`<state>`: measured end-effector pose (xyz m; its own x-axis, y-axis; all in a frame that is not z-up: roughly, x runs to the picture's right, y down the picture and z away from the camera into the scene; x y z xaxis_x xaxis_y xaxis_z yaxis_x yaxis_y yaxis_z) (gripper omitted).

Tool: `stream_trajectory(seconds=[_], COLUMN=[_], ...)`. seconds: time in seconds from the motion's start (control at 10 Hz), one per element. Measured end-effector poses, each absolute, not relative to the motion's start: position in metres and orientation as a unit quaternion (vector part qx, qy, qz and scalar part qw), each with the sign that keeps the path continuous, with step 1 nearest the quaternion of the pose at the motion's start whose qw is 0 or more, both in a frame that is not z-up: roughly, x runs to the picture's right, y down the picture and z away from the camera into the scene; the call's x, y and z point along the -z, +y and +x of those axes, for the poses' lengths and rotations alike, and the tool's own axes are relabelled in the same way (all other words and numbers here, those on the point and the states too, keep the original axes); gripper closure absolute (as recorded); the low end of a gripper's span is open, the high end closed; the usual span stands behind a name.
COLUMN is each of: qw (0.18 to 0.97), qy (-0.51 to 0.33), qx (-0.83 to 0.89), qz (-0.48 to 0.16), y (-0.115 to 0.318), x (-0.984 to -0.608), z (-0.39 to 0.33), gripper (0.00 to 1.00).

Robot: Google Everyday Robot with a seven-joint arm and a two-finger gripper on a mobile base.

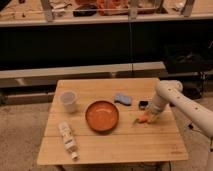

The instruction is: Drag the pepper across the table

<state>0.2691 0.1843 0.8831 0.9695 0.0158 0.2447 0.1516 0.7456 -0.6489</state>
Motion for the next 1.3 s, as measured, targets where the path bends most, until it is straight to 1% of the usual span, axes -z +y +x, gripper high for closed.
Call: stream_trajectory(seconds=[1.3], qw=[0.925], qy=[-0.123], qx=[0.048], qz=[-0.356], y=[0.181], x=[-0.8861], z=[0.2574], gripper=[1.0])
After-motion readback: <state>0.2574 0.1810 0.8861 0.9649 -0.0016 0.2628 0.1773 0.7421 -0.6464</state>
